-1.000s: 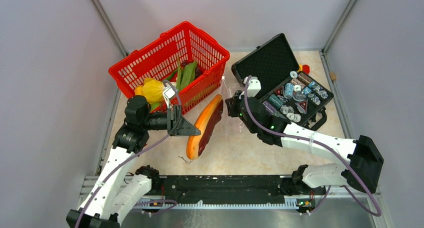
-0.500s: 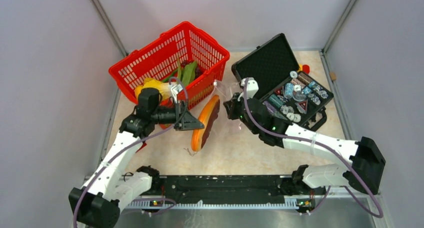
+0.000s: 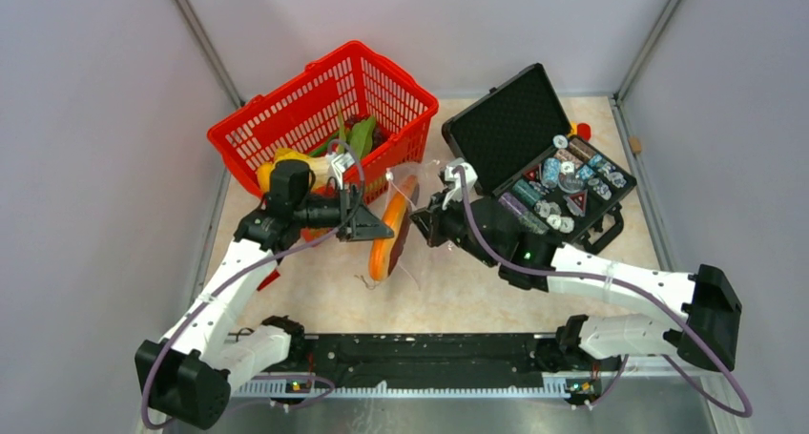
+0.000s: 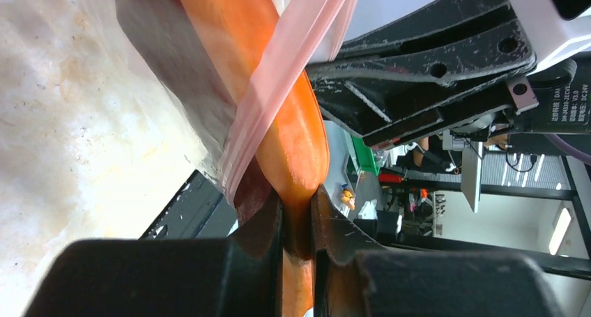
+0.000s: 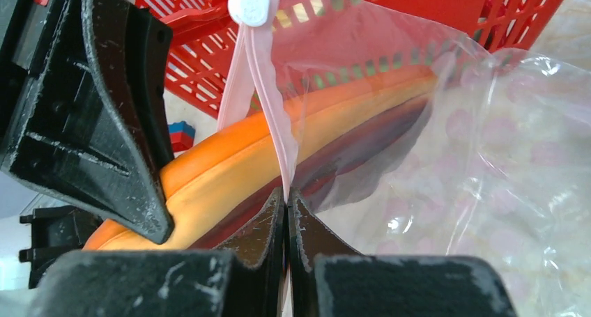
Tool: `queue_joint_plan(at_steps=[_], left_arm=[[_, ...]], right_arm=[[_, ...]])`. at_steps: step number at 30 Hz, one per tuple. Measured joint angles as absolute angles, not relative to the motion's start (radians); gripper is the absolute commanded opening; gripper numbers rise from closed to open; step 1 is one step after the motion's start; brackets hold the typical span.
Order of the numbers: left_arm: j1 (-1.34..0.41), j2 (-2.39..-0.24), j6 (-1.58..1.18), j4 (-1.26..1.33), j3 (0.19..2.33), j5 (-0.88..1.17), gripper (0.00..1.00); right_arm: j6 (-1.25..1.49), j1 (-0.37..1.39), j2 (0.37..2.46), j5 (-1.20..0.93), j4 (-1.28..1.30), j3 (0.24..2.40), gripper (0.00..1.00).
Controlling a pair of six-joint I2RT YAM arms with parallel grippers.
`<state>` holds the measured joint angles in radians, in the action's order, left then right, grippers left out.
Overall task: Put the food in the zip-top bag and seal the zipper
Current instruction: Place the fake food in the zipper food storage bag.
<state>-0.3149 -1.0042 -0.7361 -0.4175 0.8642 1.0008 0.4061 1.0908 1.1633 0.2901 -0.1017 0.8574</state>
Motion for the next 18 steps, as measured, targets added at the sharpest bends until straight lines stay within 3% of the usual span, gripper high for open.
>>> queue_joint_plan(at_steps=[18], left_arm=[[-0.319,-0.984,-1.051,-0.137,0.766,0.848,0.01]], right_arm=[[0.556,1.131,1.173,0.322,-0.146,0.807,0.00]])
